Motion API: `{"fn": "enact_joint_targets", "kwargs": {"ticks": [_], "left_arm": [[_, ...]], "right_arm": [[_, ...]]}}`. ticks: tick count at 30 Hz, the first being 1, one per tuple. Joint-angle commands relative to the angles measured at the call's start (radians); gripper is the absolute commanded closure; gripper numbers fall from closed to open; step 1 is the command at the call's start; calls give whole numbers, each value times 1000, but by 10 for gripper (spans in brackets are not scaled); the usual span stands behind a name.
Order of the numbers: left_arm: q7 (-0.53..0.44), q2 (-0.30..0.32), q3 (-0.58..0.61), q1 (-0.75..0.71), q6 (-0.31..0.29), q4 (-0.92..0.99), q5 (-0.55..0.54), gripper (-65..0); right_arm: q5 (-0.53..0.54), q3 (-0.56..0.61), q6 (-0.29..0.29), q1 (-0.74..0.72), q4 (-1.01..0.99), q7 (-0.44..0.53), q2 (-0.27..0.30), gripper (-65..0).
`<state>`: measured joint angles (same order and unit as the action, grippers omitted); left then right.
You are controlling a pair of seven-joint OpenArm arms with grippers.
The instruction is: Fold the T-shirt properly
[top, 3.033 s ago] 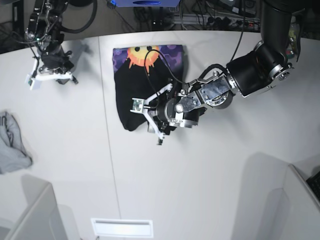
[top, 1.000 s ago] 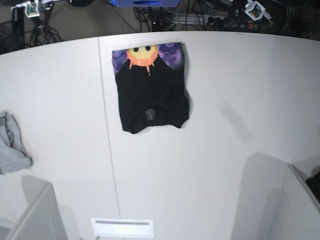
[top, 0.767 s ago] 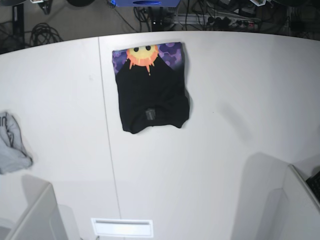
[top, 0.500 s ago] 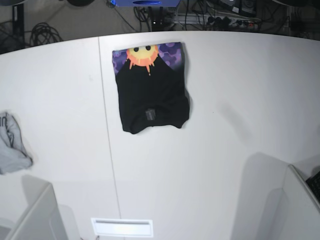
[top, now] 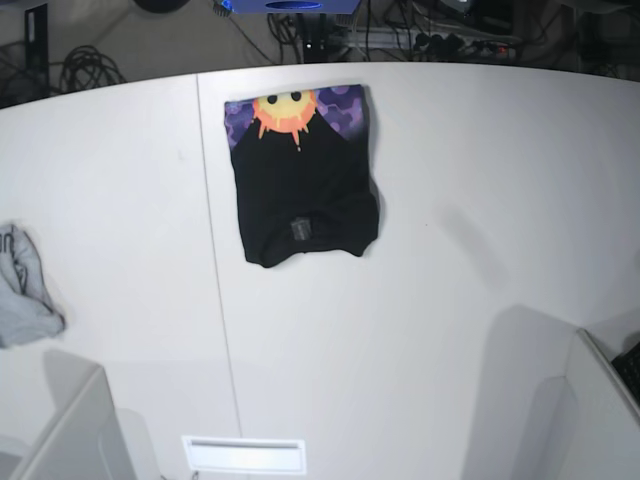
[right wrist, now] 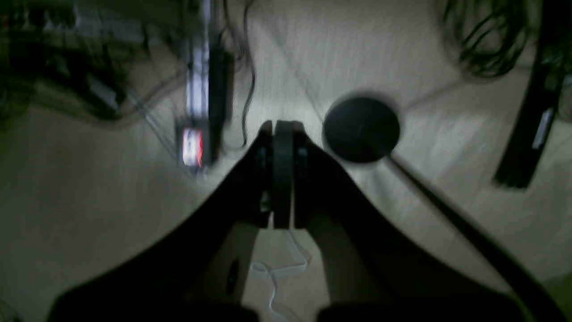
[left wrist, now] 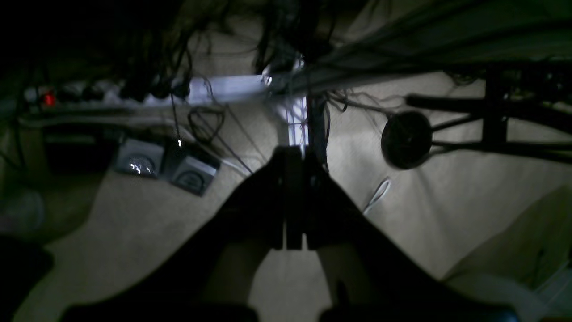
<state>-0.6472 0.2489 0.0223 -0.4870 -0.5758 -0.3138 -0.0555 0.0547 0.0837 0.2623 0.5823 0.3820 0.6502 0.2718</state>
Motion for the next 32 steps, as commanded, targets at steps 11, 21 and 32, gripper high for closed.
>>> {"fn": "enact_joint_targets", "kwargs": {"ticks": [11,21,32], "left_arm": [[93,-44,1,225,-6,212,4,0],[267,-41,1,330,-6,195,6,0],[267,-43,1,327,-6,138,4,0]], "right_arm": [[7,163,1,-301,-265,-366,-128,0],[7,133,1,-328,-265,-373,-196,0],[7,133,1,-344,-263,-373,-207,0]]}}
